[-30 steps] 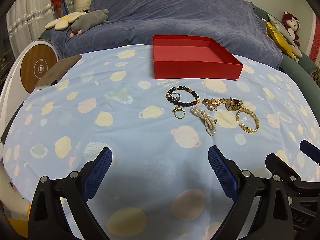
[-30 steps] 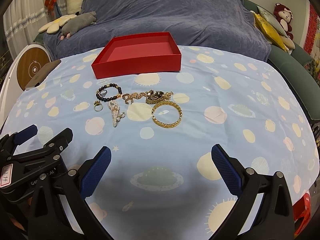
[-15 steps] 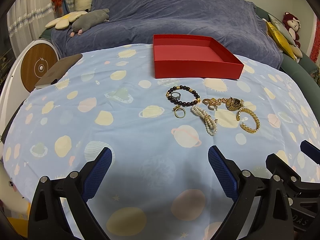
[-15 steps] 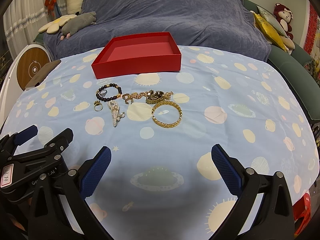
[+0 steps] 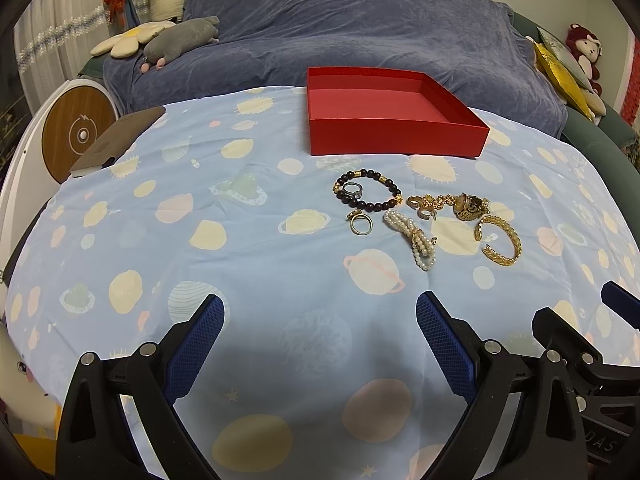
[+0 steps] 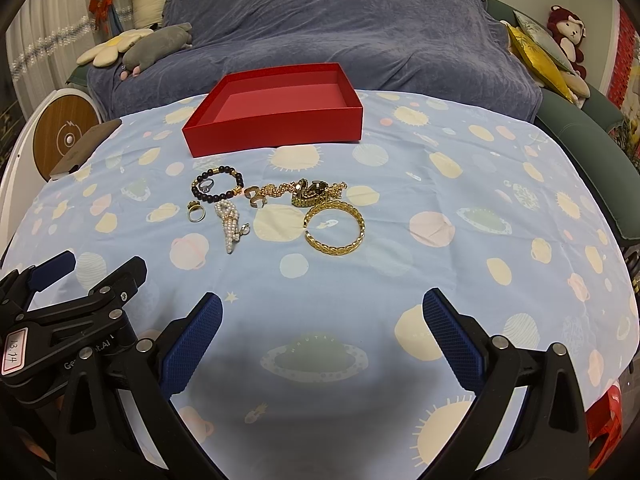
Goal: Organize jewelry
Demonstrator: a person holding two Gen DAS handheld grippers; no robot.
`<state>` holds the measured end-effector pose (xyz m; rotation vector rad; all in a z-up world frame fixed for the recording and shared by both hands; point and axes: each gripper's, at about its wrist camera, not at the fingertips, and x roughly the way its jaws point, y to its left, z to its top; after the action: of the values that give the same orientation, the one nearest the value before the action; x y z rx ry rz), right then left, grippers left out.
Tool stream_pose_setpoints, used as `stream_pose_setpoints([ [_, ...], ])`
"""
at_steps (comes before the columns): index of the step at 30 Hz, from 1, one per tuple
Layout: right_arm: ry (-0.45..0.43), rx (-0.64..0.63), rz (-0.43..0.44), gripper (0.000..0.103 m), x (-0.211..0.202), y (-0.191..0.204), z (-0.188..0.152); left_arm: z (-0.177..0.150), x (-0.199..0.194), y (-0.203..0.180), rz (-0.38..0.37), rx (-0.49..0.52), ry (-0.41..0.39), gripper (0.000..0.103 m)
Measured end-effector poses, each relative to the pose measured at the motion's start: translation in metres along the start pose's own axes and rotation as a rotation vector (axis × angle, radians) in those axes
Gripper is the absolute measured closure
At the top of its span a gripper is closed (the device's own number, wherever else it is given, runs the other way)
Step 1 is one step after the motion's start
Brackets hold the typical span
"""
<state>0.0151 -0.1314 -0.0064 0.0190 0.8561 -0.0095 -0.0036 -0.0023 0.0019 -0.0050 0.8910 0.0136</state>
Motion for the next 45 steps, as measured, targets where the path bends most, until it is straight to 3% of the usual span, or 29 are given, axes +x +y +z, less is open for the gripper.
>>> stream_pose_setpoints([
  [21, -0.008, -0.003, 0.012, 0.005, 0.007, -0.001, 0.001, -0.001, 0.007, 0.005, -0.024, -0.016, 0.018, 0.009],
  [32, 0.017, 0.011, 0.005, 0.005, 0.060, -0.010, 0.015, 0.007, 0.042, 0.019, -0.048, -0.071, 0.066, 0.009],
  [38, 0.021, 0.031, 0.018, 0.005, 0.083, -0.017, 0.023, 0.014, 0.055, 0.020, -0.128, -0.125, 0.071, 0.009],
  [41, 0.032, 0.057, 0.050, 0.008, 0.091, -0.021, 0.027, 0.020, 0.061, 0.010, -0.171, -0.134, 0.085, 0.009],
  [45, 0.040, 0.055, 0.049, 0.023, 0.097, -0.025, 0.028, 0.027, 0.067, -0.003, -0.198, -0.116, 0.084, 0.009],
])
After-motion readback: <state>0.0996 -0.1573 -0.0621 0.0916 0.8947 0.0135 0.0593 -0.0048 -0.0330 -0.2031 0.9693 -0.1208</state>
